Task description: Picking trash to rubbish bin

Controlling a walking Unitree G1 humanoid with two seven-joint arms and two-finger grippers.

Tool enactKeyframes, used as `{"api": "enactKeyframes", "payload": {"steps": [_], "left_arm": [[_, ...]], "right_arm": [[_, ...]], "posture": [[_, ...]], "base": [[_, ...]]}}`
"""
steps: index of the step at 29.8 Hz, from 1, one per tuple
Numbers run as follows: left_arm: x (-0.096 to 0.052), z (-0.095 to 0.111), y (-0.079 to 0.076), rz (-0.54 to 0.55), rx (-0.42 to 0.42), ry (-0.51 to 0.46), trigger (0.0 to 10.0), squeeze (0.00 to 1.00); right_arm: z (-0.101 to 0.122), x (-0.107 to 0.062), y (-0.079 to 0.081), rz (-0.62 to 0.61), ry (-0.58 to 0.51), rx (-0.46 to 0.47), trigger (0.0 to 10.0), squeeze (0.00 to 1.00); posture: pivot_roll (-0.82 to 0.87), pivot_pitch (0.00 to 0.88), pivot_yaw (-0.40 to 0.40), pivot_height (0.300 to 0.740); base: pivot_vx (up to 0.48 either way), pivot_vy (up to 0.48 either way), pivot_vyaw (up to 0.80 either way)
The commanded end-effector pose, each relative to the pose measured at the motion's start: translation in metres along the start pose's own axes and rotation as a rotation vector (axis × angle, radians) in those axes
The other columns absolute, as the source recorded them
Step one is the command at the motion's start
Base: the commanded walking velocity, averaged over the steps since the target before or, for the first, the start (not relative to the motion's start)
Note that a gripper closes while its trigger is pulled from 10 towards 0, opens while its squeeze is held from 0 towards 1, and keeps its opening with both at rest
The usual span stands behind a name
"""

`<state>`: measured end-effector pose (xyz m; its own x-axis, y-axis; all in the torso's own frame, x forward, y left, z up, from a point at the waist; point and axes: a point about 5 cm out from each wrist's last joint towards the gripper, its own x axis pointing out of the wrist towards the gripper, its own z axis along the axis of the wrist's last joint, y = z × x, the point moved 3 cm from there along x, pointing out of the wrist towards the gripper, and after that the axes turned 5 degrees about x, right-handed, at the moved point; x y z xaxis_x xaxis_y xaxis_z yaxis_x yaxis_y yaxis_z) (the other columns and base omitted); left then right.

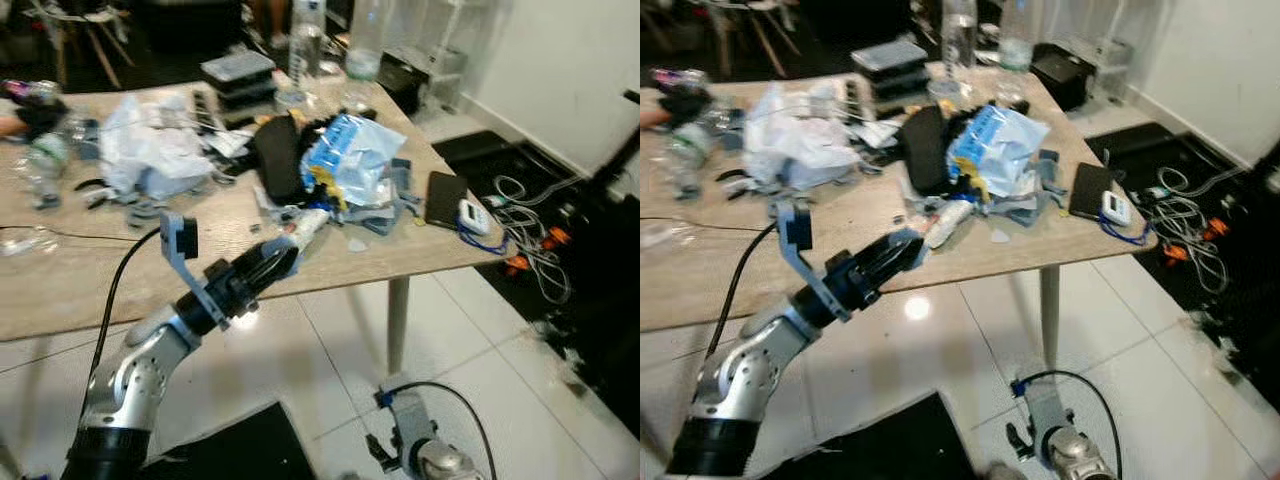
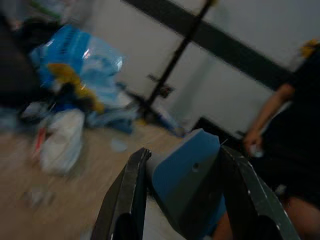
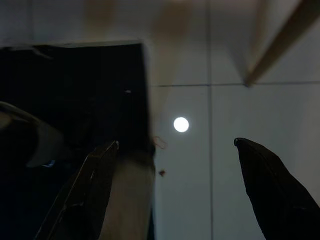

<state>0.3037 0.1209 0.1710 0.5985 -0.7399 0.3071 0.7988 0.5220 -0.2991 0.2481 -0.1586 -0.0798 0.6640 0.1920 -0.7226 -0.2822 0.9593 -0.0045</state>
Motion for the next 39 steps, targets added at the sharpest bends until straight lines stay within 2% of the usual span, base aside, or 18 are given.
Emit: {"api": "enactKeyframes", "payload": {"steps": [1, 15, 24, 28, 35, 39], "left_arm": [[-0.002, -0.004, 0.001, 0.007, -0.003, 0.015, 10.0, 0.0], [-0.018, -0.004, 0.009, 0.05, 0.027, 0.037, 10.0, 0.0], [-0.012, 0.0, 0.01, 0.041, 0.027, 0.024, 10.0, 0.0], [-0.01, -0.002, 0.015, 0.069, 0.02, 0.025, 10.0, 0.0], [-0.013, -0.005, 0.016, 0.081, 0.025, 0.033, 10.0, 0.0], [-0.017, -0.012, 0.023, 0.121, 0.038, 0.049, 10.0, 0.0]], "right_arm": [[0.0, -0.001, -0.003, -0.005, -0.004, -0.005, 10.0, 0.0], [0.018, 0.003, 0.003, 0.023, -0.055, -0.039, 10.0, 0.0], [0.044, 0.006, 0.007, 0.041, -0.133, -0.043, 10.0, 0.0], [0.065, 0.007, 0.011, 0.07, -0.204, -0.056, 10.0, 0.0], [0.074, 0.008, 0.018, 0.093, -0.23, -0.079, 10.0, 0.0], [0.087, 0.008, 0.025, 0.129, -0.27, -0.158, 10.0, 0.0]], "posture": [[0.03, 0.088, -0.006, 0.74], [0.04, 0.082, -0.013, 0.74], [0.03, 0.084, -0.001, 0.74], [0.04, 0.086, 0.003, 0.74], [0.04, 0.078, -0.003, 0.74], [0.03, 0.065, -0.026, 0.74]], "base": [[-0.364, 0.0, 0.0], [-0.368, 0.0, 0.0], [-0.365, 0.0, 0.0], [0.0, 0.0, 0.0], [0.0, 0.0, 0.0], [0.0, 0.0, 0.0]]}}
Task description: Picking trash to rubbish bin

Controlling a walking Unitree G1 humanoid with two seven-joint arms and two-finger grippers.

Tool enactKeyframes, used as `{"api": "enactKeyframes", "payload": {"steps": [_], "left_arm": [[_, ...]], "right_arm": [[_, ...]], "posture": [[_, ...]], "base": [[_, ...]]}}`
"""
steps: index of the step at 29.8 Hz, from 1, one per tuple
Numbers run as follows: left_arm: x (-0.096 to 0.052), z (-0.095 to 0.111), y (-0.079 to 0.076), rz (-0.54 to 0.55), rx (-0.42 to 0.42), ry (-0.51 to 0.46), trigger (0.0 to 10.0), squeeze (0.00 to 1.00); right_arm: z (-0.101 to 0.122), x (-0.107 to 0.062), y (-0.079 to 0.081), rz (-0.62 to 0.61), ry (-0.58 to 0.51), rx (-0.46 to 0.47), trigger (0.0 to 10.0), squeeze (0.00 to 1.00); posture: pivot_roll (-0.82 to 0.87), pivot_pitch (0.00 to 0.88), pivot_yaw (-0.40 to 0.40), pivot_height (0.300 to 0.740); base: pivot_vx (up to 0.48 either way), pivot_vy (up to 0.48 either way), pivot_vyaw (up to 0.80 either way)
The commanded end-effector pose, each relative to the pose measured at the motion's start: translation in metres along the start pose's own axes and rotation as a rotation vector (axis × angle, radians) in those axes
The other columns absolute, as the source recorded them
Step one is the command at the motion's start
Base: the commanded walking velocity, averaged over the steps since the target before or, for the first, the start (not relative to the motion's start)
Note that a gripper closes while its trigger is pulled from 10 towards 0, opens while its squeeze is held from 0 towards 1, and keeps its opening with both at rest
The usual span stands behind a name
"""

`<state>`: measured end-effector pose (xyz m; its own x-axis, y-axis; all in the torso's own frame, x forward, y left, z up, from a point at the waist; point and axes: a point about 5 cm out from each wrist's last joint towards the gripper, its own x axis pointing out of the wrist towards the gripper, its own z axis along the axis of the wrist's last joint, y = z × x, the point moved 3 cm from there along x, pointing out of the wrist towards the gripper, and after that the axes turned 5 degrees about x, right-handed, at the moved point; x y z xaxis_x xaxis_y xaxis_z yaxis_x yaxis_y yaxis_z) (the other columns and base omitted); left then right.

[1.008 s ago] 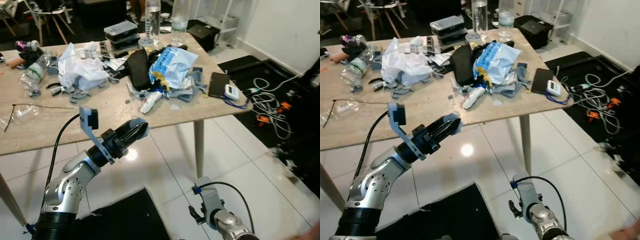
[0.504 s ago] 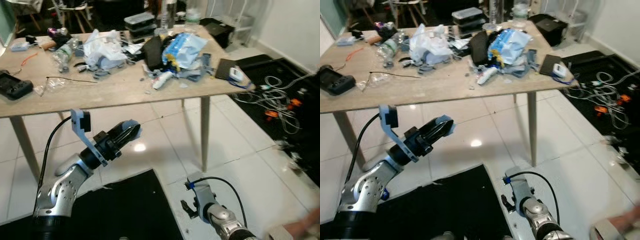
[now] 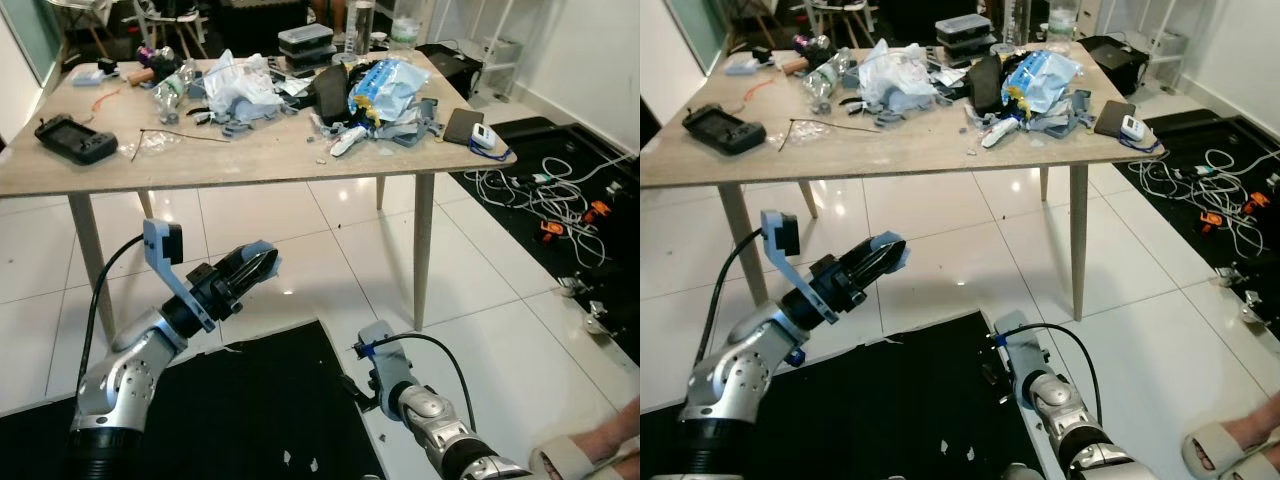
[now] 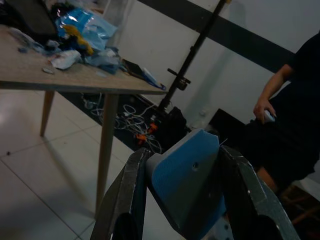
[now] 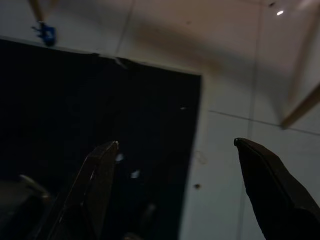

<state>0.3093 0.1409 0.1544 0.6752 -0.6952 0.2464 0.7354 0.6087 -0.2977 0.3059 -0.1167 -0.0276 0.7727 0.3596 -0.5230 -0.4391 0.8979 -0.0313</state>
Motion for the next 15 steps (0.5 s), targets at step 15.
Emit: {"api": "enactKeyframes", "payload": {"steps": [15], "left_arm": [[-0.017, -0.072, 0.032, 0.212, -0.045, 0.206, 10.0, 0.0]], "right_arm": [[0.036, -0.001, -0.008, 0.072, -0.12, -0.302, 10.0, 0.0]], "posture": [[-0.02, 0.079, -0.026, 0.74]], "base": [[0.0, 0.0, 0.0]]}}
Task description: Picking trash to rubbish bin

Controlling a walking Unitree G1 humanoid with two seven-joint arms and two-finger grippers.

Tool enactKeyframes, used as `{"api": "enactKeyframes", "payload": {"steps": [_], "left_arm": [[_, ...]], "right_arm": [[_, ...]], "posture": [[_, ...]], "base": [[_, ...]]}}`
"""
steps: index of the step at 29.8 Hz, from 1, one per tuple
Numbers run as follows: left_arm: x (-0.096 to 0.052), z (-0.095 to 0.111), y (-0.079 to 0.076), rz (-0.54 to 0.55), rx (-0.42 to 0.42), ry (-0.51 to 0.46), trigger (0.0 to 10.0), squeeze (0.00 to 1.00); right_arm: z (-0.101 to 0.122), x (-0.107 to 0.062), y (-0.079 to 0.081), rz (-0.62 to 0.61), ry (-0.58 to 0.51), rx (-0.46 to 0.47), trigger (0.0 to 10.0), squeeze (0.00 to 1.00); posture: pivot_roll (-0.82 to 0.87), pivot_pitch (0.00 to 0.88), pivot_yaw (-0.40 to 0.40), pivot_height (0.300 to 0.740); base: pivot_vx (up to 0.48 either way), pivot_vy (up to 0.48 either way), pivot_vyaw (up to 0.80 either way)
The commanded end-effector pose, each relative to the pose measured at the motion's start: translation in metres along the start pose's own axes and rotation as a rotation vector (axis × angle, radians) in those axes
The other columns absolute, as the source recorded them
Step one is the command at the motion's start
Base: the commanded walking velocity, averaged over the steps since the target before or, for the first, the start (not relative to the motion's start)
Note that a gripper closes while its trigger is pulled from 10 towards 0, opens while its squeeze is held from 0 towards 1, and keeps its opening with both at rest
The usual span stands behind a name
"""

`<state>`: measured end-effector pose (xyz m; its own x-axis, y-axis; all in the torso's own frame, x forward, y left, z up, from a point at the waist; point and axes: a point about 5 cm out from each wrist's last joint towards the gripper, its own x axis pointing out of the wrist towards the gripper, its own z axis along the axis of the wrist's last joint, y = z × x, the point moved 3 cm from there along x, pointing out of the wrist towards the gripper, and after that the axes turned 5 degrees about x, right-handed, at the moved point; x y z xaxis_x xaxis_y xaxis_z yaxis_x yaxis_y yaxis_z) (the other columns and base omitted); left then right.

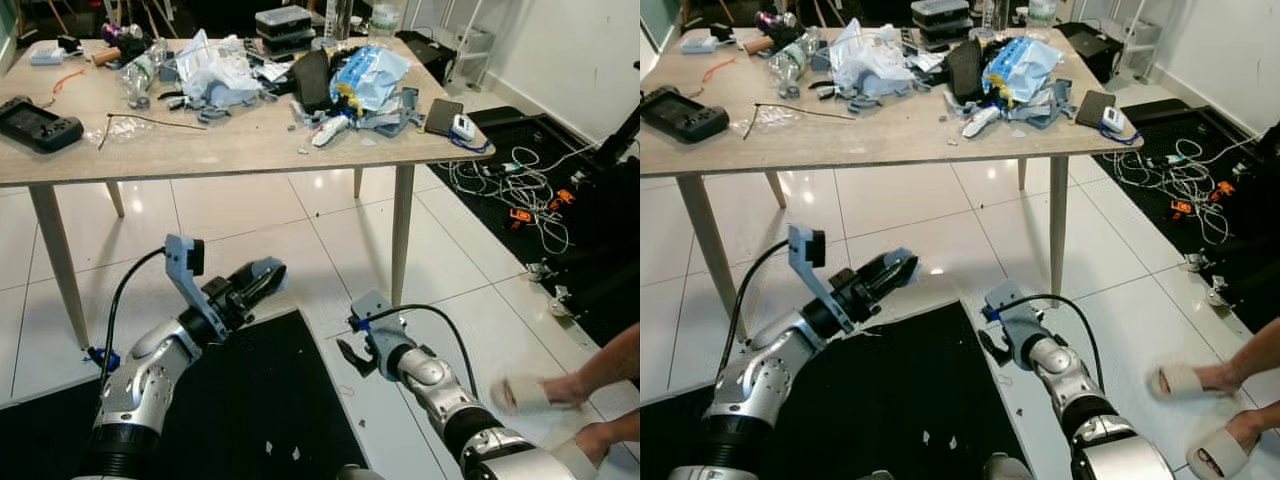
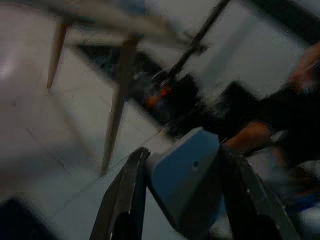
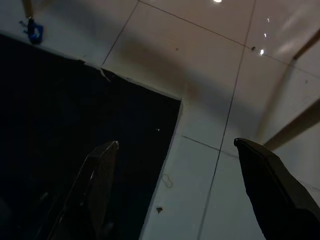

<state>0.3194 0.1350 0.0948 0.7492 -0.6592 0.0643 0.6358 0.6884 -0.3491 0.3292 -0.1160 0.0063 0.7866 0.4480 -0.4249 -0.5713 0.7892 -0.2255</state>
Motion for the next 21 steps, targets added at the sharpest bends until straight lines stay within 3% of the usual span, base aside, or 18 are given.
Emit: {"api": "enactKeyframes", "payload": {"steps": [1, 2, 4, 7, 11, 14, 17, 20, 21], "left_arm": [[-0.013, -0.025, 0.023, 0.142, -0.033, 0.076, 10.0, 0.0], [-0.016, -0.032, 0.03, 0.199, -0.052, 0.09, 10.0, 0.0], [-0.016, -0.032, 0.03, 0.199, -0.052, 0.09, 10.0, 0.0], [-0.036, -0.062, 0.055, 0.419, -0.084, 0.18, 10.0, 0.0], [-0.05, -0.078, 0.063, 0.523, -0.088, 0.242, 10.0, 0.0], [-0.078, -0.109, 0.068, 0.637, -0.073, 0.394, 10.0, 0.0], [-0.088, -0.119, 0.068, 0.673, -0.078, 0.441, 10.0, 0.0], [-0.118, -0.145, 0.065, 0.764, -0.099, 0.548, 10.0, 0.0], [-0.122, -0.148, 0.064, 0.775, -0.101, 0.561, 10.0, 0.0]], "right_arm": [[-0.002, -0.002, 0.004, 0.031, -0.002, -0.092, 10.0, 0.0], [-0.003, -0.003, 0.005, 0.039, 0.0, -0.13, 10.0, 0.0], [-0.003, -0.003, 0.005, 0.039, 0.0, -0.13, 10.0, 0.0], [-0.008, -0.005, 0.013, 0.076, 0.013, -0.269, 10.0, 0.0], [-0.006, -0.006, 0.013, 0.079, 0.003, -0.335, 10.0, 0.0], [0.012, -0.007, 0.009, 0.07, -0.074, -0.441, 10.0, 0.0], [0.018, -0.009, 0.01, 0.077, -0.097, -0.505, 10.0, 0.0], [0.05, -0.019, 0.026, 0.084, -0.27, -0.815, 10.0, 0.0], [0.055, -0.023, 0.032, 0.088, -0.31, -0.867, 10.0, 0.0]], "posture": [[-0.05, 0.079, -0.002, 0.74], [-0.05, 0.079, -0.002, 0.74], [-0.05, 0.079, -0.002, 0.74], [-0.05, 0.076, 0.008, 0.74], [-0.06, 0.077, 0.023, 0.74], [-0.08, 0.072, 0.029, 0.74], [-0.08, 0.075, 0.029, 0.74], [-0.08, 0.084, 0.019, 0.74], [-0.08, 0.086, 0.019, 0.74]], "base": [[0.0, 0.0, 0.0], [0.0, 0.0, 0.0], [0.0, 0.0, 0.0], [0.0, 0.0, 0.0], [0.0, 0.0, 0.0], [0.0, 0.0, 0.0], [0.0, 0.0, 0.0], [0.0, 0.0, 0.0], [0.0, 0.0, 0.0]]}}
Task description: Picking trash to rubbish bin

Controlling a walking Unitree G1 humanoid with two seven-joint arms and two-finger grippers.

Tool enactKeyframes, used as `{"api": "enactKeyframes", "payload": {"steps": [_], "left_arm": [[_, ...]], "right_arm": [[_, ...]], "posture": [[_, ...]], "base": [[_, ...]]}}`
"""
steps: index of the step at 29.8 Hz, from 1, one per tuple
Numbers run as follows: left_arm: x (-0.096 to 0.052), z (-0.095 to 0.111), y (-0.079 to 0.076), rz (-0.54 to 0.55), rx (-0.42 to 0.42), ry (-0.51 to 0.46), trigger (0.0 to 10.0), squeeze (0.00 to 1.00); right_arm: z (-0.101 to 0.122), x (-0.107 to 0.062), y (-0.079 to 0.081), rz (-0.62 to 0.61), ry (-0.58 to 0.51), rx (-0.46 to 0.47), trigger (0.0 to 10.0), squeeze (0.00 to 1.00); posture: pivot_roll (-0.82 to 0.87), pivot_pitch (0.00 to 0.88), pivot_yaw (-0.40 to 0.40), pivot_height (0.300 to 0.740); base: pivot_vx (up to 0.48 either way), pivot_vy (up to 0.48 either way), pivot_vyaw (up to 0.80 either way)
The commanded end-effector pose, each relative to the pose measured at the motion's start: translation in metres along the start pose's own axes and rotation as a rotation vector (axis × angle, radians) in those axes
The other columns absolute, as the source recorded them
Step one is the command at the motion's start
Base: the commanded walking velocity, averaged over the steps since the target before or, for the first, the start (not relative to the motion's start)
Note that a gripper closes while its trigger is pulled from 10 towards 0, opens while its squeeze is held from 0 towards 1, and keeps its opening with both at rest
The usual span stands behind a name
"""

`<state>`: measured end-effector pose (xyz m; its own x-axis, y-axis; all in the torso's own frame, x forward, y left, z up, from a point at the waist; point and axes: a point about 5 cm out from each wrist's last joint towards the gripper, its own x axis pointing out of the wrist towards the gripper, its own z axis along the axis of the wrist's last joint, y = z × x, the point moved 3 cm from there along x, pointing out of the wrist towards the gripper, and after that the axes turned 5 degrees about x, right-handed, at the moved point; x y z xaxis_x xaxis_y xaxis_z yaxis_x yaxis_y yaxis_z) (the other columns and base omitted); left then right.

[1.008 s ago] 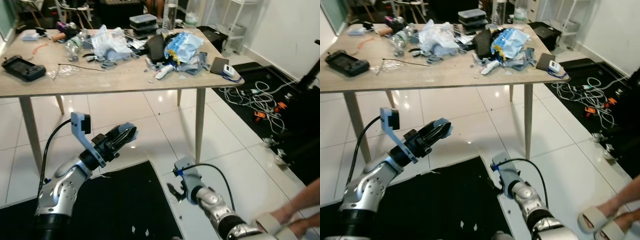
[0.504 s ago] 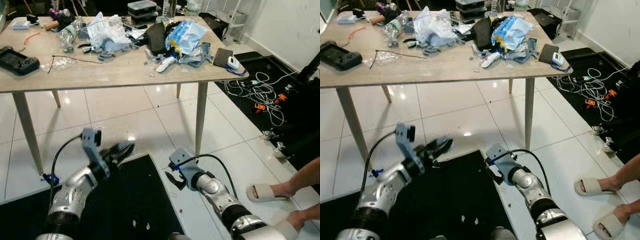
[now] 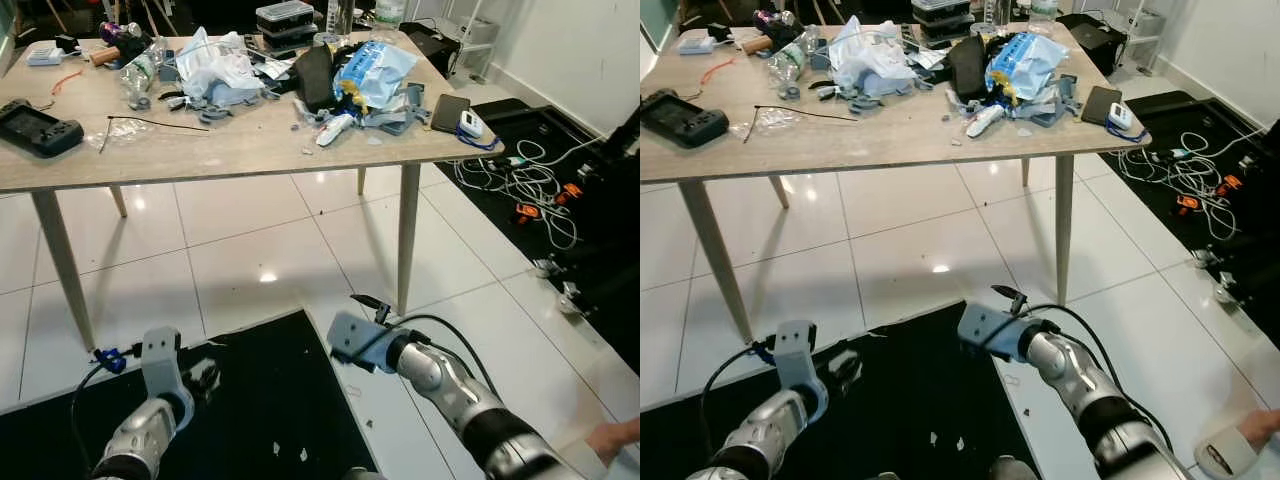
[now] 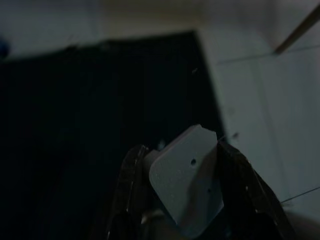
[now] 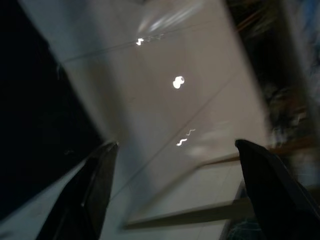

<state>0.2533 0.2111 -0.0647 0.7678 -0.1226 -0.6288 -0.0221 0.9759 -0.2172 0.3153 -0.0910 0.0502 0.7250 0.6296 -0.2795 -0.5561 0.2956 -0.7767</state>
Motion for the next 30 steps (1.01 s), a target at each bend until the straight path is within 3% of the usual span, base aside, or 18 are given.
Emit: {"api": "enactKeyframes", "payload": {"steps": [1, 4, 5, 6, 8, 9, 11, 21, 24, 26, 30], "left_arm": [[-0.004, -0.014, 0.005, 0.032, 0.013, 0.042, 10.0, 0.0], [-0.005, -0.019, 0.006, 0.039, 0.012, 0.052, 10.0, 0.0], [-0.007, -0.025, 0.006, 0.041, 0.019, 0.07, 10.0, 0.0], [-0.007, -0.025, 0.006, 0.041, 0.019, 0.07, 10.0, 0.0], [-0.009, -0.034, 0.004, 0.038, 0.03, 0.099, 10.0, 0.0], [-0.009, -0.034, 0.004, 0.038, 0.03, 0.099, 10.0, 0.0], [-0.01, -0.039, 0.004, 0.035, 0.05, 0.119, 10.0, 0.0], [-0.014, -0.056, 0.001, 0.025, 0.098, 0.181, 10.0, 0.0], [-0.014, -0.058, -0.001, 0.02, 0.101, 0.181, 10.0, 0.0], [-0.014, -0.059, -0.002, 0.017, 0.1, 0.182, 10.0, 0.0], [-0.015, -0.061, -0.001, 0.005, 0.126, 0.197, 10.0, 0.0]], "right_arm": [[0.017, 0.0, 0.004, 0.007, -0.072, -0.111, 10.0, 0.0], [0.021, -0.001, 0.01, 0.02, -0.082, -0.076, 10.0, 0.0], [0.024, 0.0, 0.017, 0.029, -0.094, -0.005, 10.0, 0.0], [0.024, 0.0, 0.017, 0.029, -0.094, -0.005, 10.0, 0.0], [0.021, -0.001, 0.031, 0.038, -0.081, 0.137, 10.0, 0.0], [0.021, -0.001, 0.031, 0.038, -0.081, 0.137, 10.0, 0.0], [0.014, 0.001, 0.037, 0.079, -0.043, 0.248, 10.0, 0.0], [0.008, 0.004, 0.041, 0.142, 0.046, 0.173, 10.0, 0.0], [0.003, 0.004, 0.044, 0.183, 0.074, 0.221, 10.0, 0.0], [-0.001, 0.003, 0.046, 0.221, 0.091, 0.324, 10.0, 0.0], [0.002, 0.0, 0.04, 0.159, 0.066, 0.286, 10.0, 0.0]], "posture": [[-0.08, 0.086, 0.019, 0.74], [-0.08, 0.094, 0.019, 0.74], [-0.08, 0.094, 0.019, 0.74], [-0.08, 0.094, 0.019, 0.74], [-0.07, 0.104, 0.032, 0.74], [-0.07, 0.104, 0.032, 0.74], [-0.05, 0.105, 0.029, 0.74], [-0.07, 0.097, 0.035, 0.74], [-0.07, 0.098, 0.036, 0.74], [-0.07, 0.099, 0.04, 0.74], [-0.07, 0.1, 0.052, 0.74]], "base": [[0.0, 0.0, 0.0], [0.0, 0.0, 0.0], [0.0, 0.0, 0.0], [0.0, 0.0, 0.0], [0.0, 0.0, 0.0], [0.0, 0.0, 0.0], [0.0, 0.0, 0.0], [0.0, 0.0, 0.0], [0.0, 0.0, 0.0], [0.0, 0.0, 0.0], [0.0, 0.0, 0.0]]}}
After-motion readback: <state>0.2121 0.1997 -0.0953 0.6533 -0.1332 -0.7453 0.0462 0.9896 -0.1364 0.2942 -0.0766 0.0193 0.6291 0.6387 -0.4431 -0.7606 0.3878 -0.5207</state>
